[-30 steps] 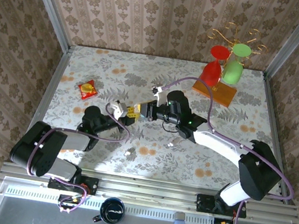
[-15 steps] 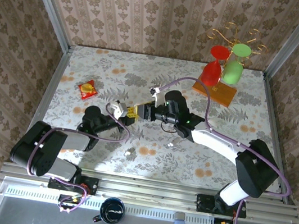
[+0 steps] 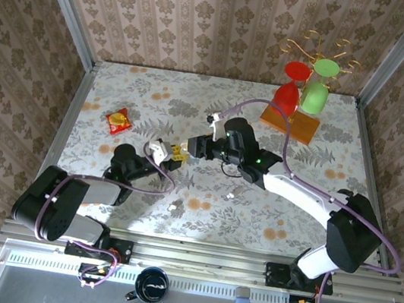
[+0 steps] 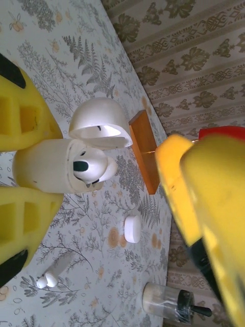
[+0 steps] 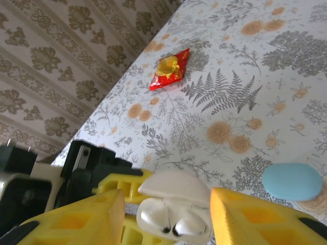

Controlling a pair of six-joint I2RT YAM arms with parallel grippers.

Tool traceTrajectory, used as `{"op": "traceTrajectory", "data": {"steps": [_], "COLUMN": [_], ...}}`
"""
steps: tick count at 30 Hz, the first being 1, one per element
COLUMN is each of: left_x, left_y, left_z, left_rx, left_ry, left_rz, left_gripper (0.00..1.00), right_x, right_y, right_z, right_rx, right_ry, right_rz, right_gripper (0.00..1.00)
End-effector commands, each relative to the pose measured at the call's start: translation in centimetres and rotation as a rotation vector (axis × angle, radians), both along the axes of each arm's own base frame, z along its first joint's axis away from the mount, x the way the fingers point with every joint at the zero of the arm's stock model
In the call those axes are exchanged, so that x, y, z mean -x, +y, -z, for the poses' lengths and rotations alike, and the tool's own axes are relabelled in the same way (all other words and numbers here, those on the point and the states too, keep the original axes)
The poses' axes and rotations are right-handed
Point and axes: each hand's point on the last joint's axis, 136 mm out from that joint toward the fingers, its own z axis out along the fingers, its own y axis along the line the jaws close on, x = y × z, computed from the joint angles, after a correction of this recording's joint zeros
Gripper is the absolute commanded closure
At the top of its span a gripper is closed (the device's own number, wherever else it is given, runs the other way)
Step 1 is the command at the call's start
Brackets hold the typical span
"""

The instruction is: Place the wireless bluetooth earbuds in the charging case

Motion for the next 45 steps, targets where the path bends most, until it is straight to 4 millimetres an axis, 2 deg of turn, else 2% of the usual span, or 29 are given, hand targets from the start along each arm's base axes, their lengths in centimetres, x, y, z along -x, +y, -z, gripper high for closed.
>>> {"op": "traceTrajectory", "data": {"steps": [1,7,12,16,24,27,31,34,37,40,41,45], "left_x": [0.4,1.2,1.4,0.6,0.1,0.5,2.7,4.3,4.9,5.3,6.3,7.2], "left_y": [0.1,0.1,0.3,0.8,1.0,0.9,-0.2,-0.9,-1.3,-1.3,-2.0,-2.7], "left_z": [-0.6,-0.3,-0.6,-0.7,-1.6,-1.8,-1.9,-2.2,-2.4,-2.7,-2.9,-3.5], "left_rx": [-0.037,-0.102,-0.104,-0.097,-0.059,-0.059,-0.068,-0.067,-0.062,-0.05,-0.049,-0.061], "left_ry": [-0.088,-0.123,-0.136,-0.118,-0.095,-0.09,-0.074,-0.029,-0.004,0.007,0.008,-0.001], "left_rz": [0.003,0.023,0.013,-0.049,-0.079,-0.06,0.083,0.192,0.232,0.25,0.288,0.322], "left_gripper": [1.0,1.0,1.0,1.0,1.0,1.0,1.0,1.0,1.0,1.0,1.0,1.0], "right_x": [-1.3,-1.6,-1.2,-0.5,0.9,1.3,2.0,4.1,7.7,9.6,10.0,10.6], "right_y": [-0.7,0.6,0.6,0.3,-0.1,-0.3,-1.0,-1.4,-2.2,-3.1,-3.4,-3.9], "right_z": [1.5,2.3,3.5,4.2,3.7,2.5,-0.2,-2.2,-3.0,-2.2,-1.7,-1.1], "right_rx": [0.122,0.143,0.179,0.194,0.195,0.188,0.127,0.116,0.15,0.233,0.264,0.359], "right_ry": [0.061,0.132,0.176,0.19,0.15,0.102,-0.014,-0.199,-0.4,-0.597,-0.616,-0.641], "right_rz": [0.031,-0.014,-0.041,-0.058,-0.114,-0.143,-0.219,-0.353,-0.548,-0.678,-0.708,-0.779], "right_gripper": [0.51,0.5,0.5,0.5,0.5,0.5,0.47,0.42,0.35,0.31,0.31,0.32]}}
